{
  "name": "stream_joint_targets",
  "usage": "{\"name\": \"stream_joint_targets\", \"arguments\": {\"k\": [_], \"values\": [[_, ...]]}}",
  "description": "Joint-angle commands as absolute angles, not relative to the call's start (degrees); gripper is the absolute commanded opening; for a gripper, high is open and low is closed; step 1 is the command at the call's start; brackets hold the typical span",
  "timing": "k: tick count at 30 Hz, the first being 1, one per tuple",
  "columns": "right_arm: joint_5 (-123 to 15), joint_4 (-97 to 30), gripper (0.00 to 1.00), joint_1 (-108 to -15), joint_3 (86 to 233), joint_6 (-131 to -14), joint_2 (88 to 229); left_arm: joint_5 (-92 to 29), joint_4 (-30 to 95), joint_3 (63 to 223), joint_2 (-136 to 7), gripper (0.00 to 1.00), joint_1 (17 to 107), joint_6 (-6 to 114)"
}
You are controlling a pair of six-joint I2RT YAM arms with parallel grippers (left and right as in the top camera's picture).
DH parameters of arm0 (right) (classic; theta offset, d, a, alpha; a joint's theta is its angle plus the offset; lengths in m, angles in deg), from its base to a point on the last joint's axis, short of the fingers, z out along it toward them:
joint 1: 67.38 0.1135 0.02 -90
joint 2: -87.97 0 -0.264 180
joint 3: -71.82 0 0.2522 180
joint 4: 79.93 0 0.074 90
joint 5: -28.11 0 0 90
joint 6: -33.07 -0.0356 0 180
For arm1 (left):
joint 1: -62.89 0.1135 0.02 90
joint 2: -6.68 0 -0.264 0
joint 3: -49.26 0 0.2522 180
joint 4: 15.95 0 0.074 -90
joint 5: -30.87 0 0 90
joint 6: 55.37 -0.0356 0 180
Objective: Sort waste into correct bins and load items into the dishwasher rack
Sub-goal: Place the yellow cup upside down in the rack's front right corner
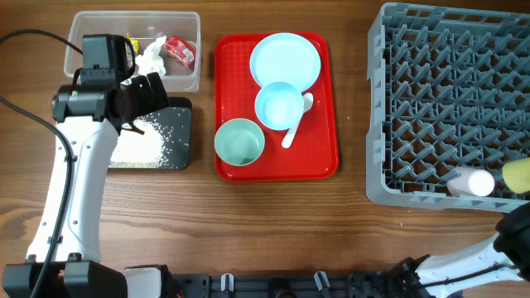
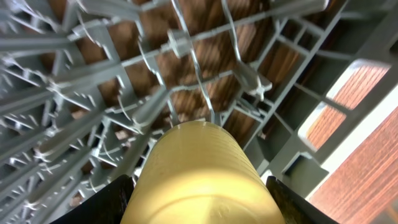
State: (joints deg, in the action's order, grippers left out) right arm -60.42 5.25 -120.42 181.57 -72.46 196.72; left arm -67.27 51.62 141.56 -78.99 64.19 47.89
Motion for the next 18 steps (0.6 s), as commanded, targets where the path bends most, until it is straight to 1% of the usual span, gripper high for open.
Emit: {"name": "stream_joint_targets", "arguments": {"k": [1,11,12,13,14,16,18], "values": [[-59.56,4.85,0.31,-120.73,184.95,-72.15,197.07,-67.99,51.46,141.98,-78.59,1.00,64.56,48.83],[-68.00,7.26,0.31,-120.64,185.20,-74.03,197.27,-67.99,51.48,141.98,-78.59,1.00,64.56,48.83],[-67.96,7.43,0.39,-120.59,185.20,-73.82,197.27,-67.99,51.48,142.00,-78.59,1.00,64.56,48.81],[-67.96,7.52,0.56,-120.49,185.20,-73.79,197.27,-67.99,51.48,141.98,-78.59,1.00,64.56,48.83],[-67.94,7.59,0.69,-120.31,185.20,-73.82,197.27,-67.99,51.48,141.98,-78.59,1.00,64.56,48.81],[-67.45,7.57,0.75,-119.79,185.22,-73.51,197.27,-67.99,51.48,141.98,-78.59,1.00,64.56,48.83],[-66.54,7.08,0.77,-119.11,185.22,-73.40,197.27,-67.99,51.48,141.98,-78.59,1.00,64.56,48.81]]}}
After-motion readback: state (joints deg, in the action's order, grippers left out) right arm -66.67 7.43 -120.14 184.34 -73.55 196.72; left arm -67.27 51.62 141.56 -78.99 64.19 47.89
